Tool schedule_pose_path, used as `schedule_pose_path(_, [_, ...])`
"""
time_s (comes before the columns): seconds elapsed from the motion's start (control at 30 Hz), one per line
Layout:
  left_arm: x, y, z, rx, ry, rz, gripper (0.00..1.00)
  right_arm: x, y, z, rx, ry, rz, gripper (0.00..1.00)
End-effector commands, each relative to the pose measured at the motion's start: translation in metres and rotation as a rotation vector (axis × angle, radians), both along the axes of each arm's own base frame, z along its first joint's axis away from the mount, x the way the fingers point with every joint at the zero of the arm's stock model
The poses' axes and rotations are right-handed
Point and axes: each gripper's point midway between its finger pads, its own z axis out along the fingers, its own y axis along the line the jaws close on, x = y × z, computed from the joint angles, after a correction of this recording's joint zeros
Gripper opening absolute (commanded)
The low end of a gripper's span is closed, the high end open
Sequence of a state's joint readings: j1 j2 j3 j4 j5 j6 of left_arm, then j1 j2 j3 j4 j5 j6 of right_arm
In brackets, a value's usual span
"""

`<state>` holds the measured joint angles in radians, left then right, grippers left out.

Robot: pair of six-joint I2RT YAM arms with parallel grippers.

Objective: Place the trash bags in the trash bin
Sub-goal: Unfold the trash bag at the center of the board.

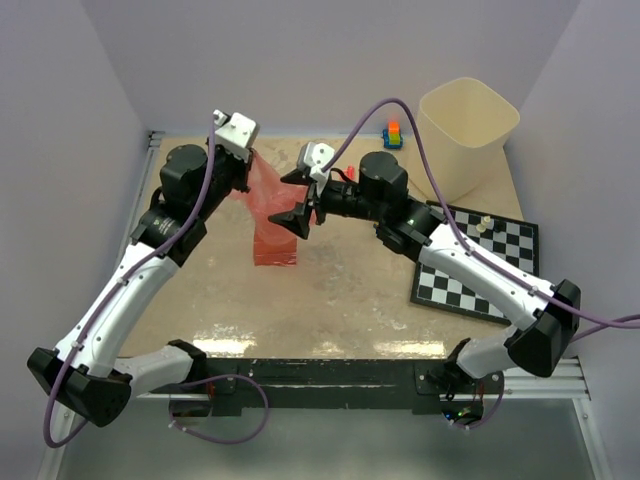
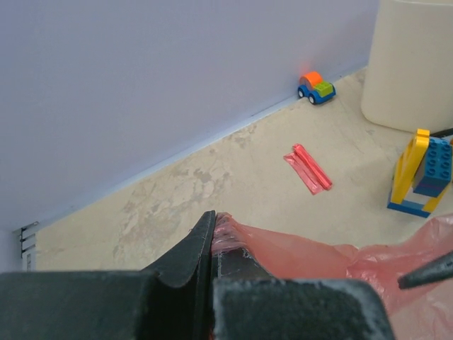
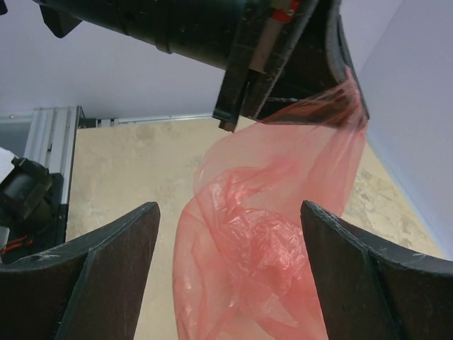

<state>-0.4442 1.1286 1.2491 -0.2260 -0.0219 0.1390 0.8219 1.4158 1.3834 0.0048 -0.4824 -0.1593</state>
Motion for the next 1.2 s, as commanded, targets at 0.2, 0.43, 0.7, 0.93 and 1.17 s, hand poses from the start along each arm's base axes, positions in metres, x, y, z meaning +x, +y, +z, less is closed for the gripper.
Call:
schedule_pose_path(0.2, [0.009,0.019,0.049,-0.073,-0.093,0.123,0.00,-0.005,0.033,0.043,0.042,-0.220,-0.008,0.83])
schedule_pose_path(0.43, [0.004,0.024,0.069,-0.117,-0.110,0.141,0.00,0.001,0.042,0.044,0.048,-0.239,-0.061,0.74])
schedule_pose_path(0.7, [-0.004,0.025,0.097,-0.144,-0.166,0.116,0.00,0.051,0.005,0.021,0.013,-0.245,-0.387,0.56])
schedule_pose_path(0.93, [-0.009,0.028,0.077,-0.105,-0.150,0.113,0.00,0.009,0.006,0.050,0.047,-0.319,-0.132,0.73])
schedule_pose_path(1.17, [-0.006,0.026,0.077,-0.112,-0.150,0.113,0.00,0.002,0.031,0.056,0.096,-0.307,-0.056,0.77])
